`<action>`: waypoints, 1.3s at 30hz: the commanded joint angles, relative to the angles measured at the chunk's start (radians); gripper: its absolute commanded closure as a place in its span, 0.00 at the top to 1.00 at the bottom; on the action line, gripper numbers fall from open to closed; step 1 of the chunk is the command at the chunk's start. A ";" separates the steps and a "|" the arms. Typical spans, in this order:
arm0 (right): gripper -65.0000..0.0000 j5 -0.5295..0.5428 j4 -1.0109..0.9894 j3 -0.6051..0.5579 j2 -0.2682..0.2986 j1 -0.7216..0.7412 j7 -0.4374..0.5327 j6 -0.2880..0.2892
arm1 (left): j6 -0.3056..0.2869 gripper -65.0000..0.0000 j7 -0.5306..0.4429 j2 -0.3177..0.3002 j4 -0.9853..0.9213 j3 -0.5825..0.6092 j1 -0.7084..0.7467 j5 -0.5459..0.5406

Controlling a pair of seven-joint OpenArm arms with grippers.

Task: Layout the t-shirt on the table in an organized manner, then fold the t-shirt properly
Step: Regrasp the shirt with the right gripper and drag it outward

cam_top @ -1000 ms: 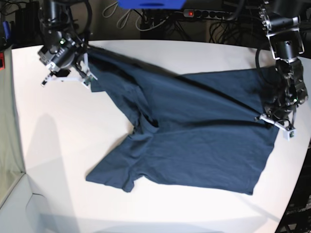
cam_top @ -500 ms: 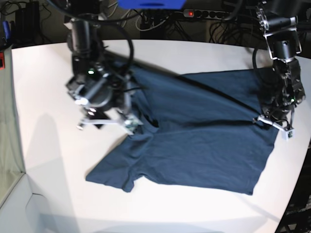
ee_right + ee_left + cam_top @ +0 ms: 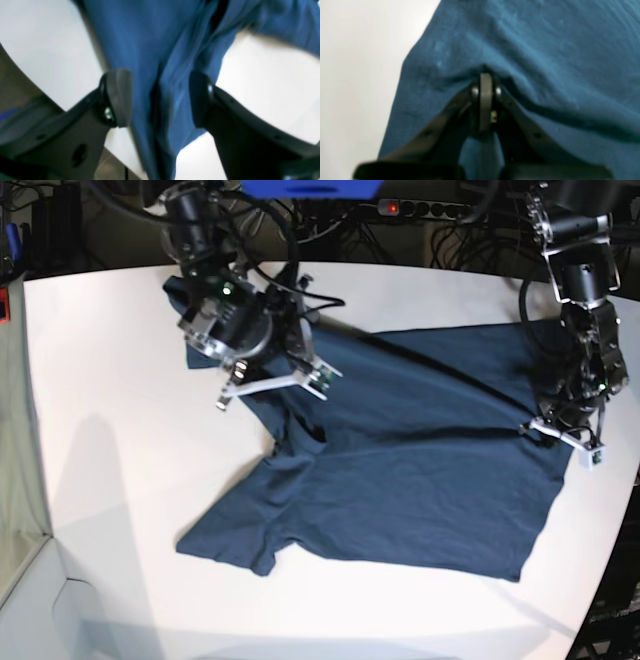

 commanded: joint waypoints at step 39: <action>0.00 0.010 -0.078 0.150 0.070 0.113 0.087 0.006 | -0.001 0.01 0.021 -0.012 0.007 -0.002 0.005 0.008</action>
